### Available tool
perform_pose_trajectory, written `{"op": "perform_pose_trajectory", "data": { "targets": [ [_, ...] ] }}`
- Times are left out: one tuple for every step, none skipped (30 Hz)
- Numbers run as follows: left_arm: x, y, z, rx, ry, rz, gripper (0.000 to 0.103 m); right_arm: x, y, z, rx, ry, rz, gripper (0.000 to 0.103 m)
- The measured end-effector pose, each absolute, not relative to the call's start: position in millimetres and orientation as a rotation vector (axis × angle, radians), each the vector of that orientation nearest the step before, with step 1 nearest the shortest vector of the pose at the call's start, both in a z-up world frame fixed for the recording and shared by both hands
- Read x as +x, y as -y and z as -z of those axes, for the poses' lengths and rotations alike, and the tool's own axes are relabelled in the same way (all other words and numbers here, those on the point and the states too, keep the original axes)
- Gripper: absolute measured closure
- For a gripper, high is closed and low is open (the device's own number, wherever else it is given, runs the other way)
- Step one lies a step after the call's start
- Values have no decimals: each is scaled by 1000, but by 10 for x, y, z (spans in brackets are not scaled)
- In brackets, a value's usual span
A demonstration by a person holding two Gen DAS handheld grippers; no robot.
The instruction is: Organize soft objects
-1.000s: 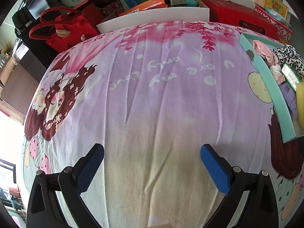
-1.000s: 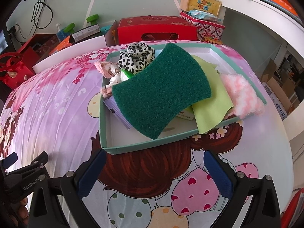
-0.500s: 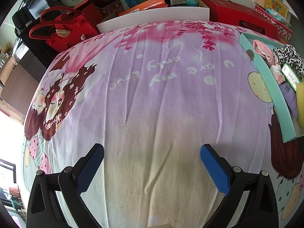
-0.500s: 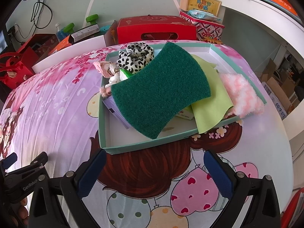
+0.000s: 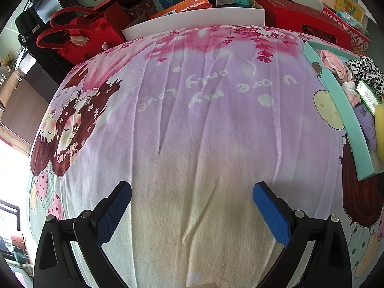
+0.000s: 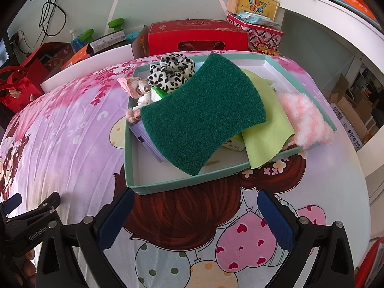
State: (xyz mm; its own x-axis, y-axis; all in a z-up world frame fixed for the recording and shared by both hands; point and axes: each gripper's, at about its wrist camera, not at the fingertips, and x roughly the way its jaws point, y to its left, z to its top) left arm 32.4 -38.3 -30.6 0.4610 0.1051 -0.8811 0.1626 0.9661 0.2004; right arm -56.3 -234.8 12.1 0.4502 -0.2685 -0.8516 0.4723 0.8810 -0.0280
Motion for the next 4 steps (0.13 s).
{"op": "perform_pose_trajectory", "data": {
  "targets": [
    [321, 381, 305, 271, -1093, 36, 2, -567, 2350, -119, 226, -1005, 463, 0],
    [320, 380, 300, 270, -1092, 37, 2, -568, 2354, -118, 227, -1005, 464, 0],
    [320, 380, 295, 269, -1091, 38, 2, -574, 2361, -114, 227, -1004, 465, 0],
    [322, 382, 294, 268, -1091, 39, 2, -576, 2365, -111, 228, -1004, 465, 0]
  ]
}}
